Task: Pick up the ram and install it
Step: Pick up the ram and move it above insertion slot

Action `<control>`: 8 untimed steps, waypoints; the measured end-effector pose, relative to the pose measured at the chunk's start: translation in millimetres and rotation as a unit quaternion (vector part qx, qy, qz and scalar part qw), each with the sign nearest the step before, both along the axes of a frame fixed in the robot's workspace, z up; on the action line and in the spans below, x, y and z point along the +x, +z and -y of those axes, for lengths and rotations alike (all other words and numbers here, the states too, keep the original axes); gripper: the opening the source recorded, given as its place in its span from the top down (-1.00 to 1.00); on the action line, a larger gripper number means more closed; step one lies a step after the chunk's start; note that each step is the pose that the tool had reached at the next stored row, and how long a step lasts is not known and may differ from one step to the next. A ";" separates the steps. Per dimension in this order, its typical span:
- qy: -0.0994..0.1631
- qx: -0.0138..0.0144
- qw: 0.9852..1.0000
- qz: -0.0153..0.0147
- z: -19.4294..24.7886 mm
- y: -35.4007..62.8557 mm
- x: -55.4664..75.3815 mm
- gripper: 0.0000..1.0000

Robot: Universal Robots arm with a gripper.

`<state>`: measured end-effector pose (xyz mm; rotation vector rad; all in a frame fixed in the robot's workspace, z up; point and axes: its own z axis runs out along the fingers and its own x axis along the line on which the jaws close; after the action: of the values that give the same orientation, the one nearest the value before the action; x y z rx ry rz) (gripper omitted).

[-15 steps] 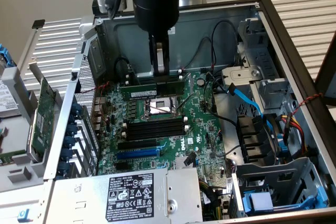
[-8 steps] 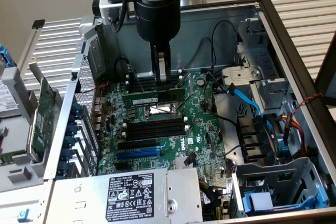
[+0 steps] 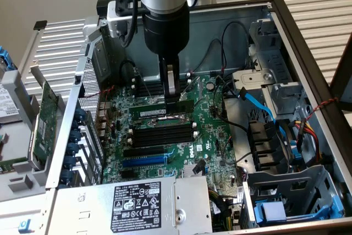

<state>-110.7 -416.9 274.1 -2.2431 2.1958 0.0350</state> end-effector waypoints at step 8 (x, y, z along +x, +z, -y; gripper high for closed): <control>0.000 0.000 1.000 -0.004 4.0 -12.5 1.1 0.73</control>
<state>-109.6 -421.0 261.5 -2.2471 2.1994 0.0446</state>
